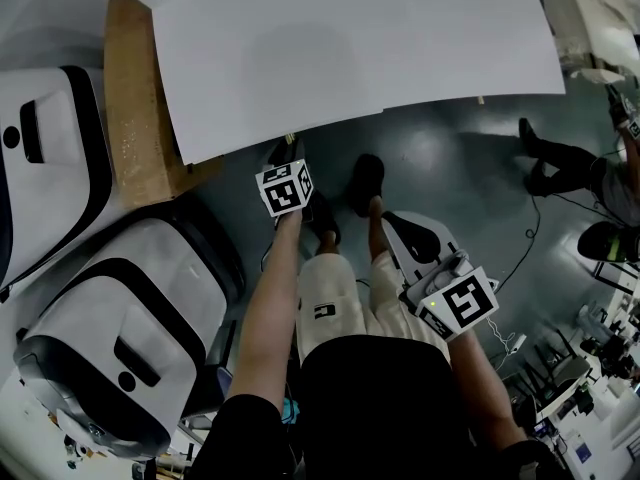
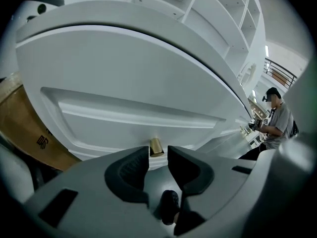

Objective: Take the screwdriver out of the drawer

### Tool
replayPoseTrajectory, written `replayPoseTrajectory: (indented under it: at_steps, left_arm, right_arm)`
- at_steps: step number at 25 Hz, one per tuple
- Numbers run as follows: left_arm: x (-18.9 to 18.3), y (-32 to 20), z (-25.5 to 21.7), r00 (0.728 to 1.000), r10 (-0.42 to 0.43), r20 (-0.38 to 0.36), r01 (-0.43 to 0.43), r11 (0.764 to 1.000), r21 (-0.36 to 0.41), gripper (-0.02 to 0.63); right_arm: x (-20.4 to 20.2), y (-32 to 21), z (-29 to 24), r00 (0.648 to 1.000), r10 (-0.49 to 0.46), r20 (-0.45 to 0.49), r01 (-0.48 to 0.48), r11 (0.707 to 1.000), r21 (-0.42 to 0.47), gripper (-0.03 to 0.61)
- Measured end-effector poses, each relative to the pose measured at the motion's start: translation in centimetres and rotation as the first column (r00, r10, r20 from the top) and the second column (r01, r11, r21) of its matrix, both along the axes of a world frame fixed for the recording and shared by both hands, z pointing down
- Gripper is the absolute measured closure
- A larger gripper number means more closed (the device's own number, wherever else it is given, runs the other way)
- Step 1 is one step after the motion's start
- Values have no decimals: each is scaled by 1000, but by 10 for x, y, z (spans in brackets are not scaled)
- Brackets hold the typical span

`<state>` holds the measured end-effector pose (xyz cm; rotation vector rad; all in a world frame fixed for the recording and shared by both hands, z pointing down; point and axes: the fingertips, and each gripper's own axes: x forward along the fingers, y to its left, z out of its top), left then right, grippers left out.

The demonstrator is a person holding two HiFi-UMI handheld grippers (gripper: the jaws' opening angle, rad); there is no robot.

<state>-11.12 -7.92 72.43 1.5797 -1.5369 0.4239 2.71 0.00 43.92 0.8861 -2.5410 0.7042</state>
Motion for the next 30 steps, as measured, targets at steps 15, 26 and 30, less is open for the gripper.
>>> replayPoseTrajectory:
  at_steps: [15,26,30]
  left_arm:
    - [-3,-2,3,999,-33,20,33,999,-4,529]
    - [-3,1,5,992,27,127,-23,999,-29,529]
    - [-1,1,3,989,34,143,-30,999,-31,529]
  right_arm:
    - [5,4,7,1000,-11,-9,11,1000,-15,560]
    - [-3,0,1,1000,-1,25,1,1000,0,560]
    - [2,5,8,1000,-14,7,14,1000,-23,560]
